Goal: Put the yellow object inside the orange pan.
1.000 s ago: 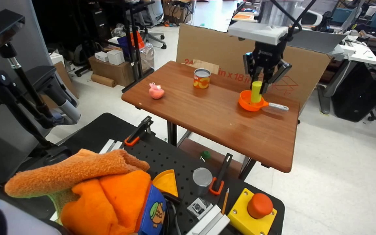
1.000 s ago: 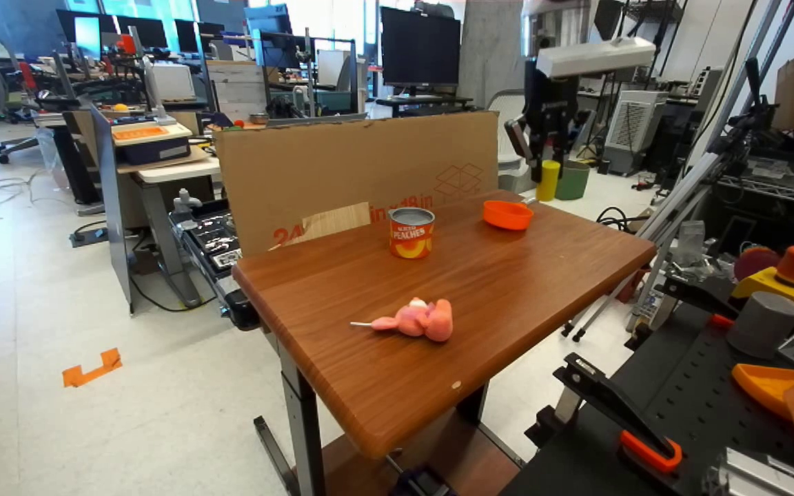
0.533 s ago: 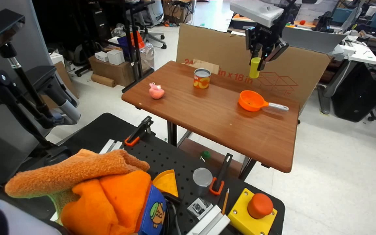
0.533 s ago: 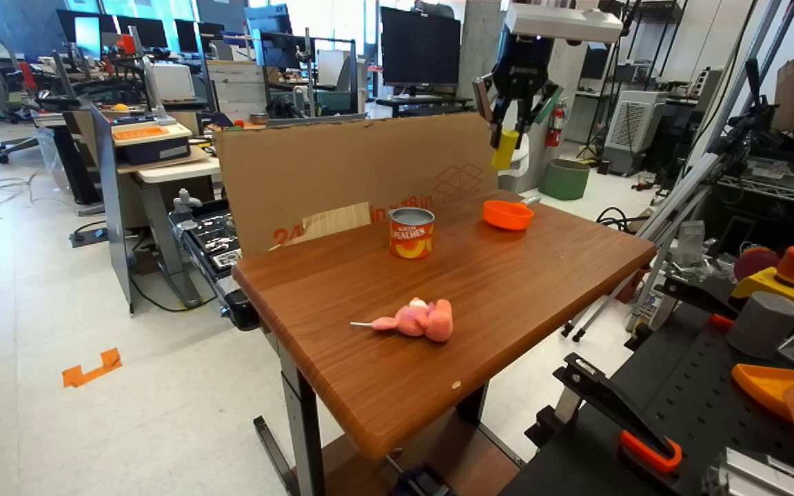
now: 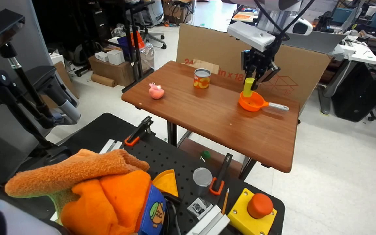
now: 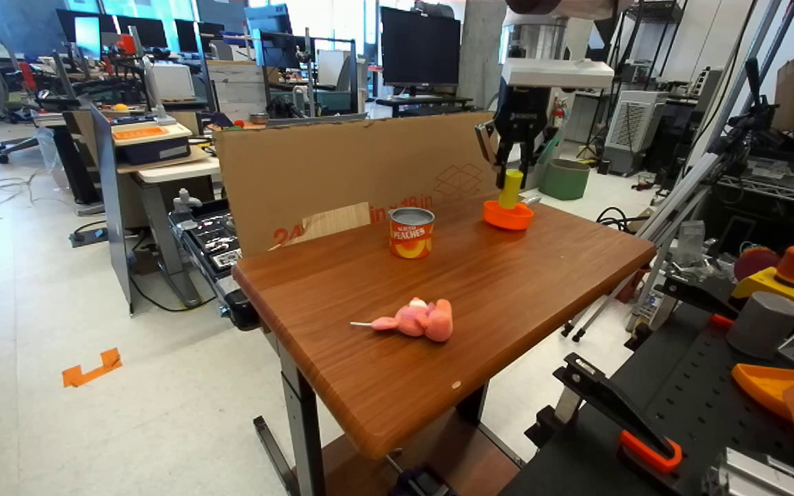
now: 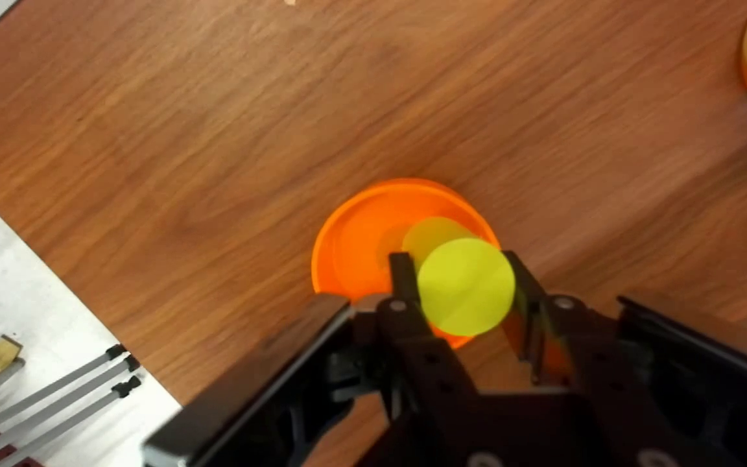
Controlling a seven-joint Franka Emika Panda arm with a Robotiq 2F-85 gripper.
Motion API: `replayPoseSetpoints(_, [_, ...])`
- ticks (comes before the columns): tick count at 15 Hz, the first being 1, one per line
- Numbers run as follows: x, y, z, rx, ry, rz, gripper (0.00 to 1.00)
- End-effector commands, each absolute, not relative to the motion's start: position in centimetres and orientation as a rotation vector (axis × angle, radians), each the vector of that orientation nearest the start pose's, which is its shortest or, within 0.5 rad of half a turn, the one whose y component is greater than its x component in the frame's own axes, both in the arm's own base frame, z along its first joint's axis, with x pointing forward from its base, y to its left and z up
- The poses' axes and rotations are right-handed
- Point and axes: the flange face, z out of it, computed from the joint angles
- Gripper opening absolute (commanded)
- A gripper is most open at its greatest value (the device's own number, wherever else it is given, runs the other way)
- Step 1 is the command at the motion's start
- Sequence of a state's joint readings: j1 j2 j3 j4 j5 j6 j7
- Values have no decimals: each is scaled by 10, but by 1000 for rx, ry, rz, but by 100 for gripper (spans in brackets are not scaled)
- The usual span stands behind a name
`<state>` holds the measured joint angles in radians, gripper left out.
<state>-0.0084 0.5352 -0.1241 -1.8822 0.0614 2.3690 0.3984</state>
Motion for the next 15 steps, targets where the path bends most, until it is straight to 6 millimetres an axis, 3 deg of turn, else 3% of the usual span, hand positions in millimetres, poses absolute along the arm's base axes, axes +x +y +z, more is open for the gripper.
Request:
replayPoseSetpoints(1, [634, -82, 208, -3027, 909, 101, 17])
replayPoseSetpoints(13, [645, -87, 182, -2981, 980, 217, 17])
replayPoseSetpoints(14, [646, -88, 181, -2979, 989, 230, 67])
replayPoseSetpoints(15, [647, -88, 180, -2979, 990, 243, 68])
